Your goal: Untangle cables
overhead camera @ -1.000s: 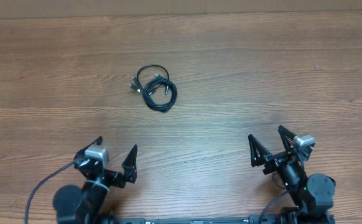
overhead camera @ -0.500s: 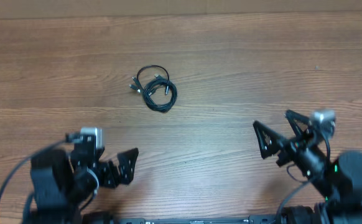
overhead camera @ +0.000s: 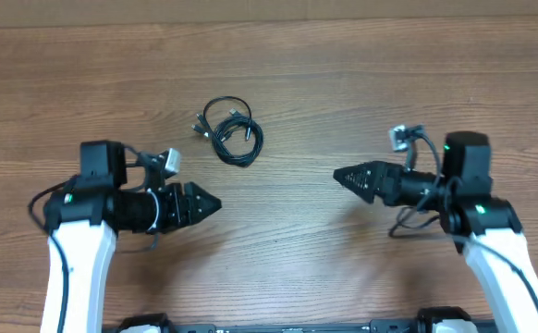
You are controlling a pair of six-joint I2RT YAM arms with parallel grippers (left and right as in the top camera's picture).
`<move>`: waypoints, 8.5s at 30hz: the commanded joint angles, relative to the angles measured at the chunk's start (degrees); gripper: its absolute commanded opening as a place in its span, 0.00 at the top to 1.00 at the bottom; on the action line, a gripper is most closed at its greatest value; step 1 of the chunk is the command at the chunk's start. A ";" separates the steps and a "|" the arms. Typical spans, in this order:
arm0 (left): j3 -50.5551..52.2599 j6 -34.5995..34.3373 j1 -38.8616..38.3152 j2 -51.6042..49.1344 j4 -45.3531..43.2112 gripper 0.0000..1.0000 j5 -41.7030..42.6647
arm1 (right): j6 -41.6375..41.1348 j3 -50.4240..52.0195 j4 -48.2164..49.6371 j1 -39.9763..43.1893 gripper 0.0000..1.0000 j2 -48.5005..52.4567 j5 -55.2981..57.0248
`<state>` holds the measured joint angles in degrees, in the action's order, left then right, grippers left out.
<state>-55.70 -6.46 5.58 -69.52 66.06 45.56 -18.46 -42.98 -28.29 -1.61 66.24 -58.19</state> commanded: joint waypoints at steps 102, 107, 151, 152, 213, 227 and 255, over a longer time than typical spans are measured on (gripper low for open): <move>-7.85 8.22 -16.04 -44.11 -21.79 0.74 -28.17 | -38.14 -0.85 15.82 -39.06 0.19 20.00 53.42; -7.78 11.23 -16.11 -44.11 -17.00 0.81 -33.75 | -38.14 -0.85 15.89 -39.06 0.44 20.00 53.42; -4.76 21.11 -20.37 -44.15 -21.97 0.96 -18.60 | -44.35 -0.85 19.17 -28.06 0.57 29.94 43.08; -4.76 21.09 -20.46 -44.15 -22.01 0.96 -18.58 | -44.33 -0.87 19.41 -27.93 0.57 30.18 42.58; -4.76 21.07 -20.61 -44.15 -22.64 0.93 -18.99 | -23.21 -0.90 11.43 -10.64 0.68 30.32 35.69; -4.76 21.07 -20.61 -44.15 -22.75 0.92 -18.99 | -23.19 -0.90 7.15 -10.97 0.53 30.32 33.94; -4.76 21.03 -20.61 -44.15 -22.84 0.91 -18.95 | -12.50 -0.90 14.16 -13.75 0.96 30.34 22.21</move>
<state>-62.92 12.67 -13.91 -110.54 43.42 30.11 -33.08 -44.14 -14.50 -13.67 96.07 -34.65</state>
